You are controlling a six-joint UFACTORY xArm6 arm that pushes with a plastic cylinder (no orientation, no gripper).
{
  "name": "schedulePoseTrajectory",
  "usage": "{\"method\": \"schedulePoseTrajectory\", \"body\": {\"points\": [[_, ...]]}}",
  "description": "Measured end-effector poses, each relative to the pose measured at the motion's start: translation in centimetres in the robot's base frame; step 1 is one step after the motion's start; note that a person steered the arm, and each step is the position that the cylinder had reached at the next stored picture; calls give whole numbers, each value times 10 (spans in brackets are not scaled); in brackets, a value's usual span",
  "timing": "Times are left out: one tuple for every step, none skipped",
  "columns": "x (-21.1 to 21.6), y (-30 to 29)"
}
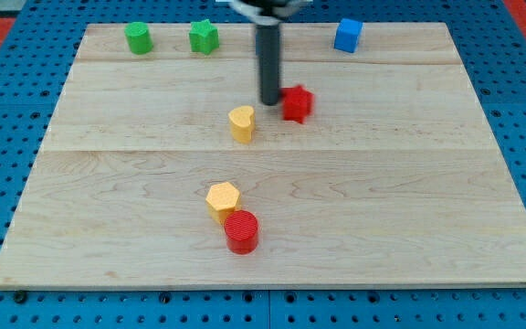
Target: Push red circle towards the center
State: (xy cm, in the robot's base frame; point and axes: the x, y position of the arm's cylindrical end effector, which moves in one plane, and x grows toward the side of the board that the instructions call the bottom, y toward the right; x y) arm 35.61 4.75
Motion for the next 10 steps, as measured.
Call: {"method": "schedulePoseTrajectory", "body": {"points": [[1, 27], [-4, 29], [-10, -52], [22, 16], [119, 19], [200, 11], [239, -95], [214, -145], [204, -135], [226, -63]]}}
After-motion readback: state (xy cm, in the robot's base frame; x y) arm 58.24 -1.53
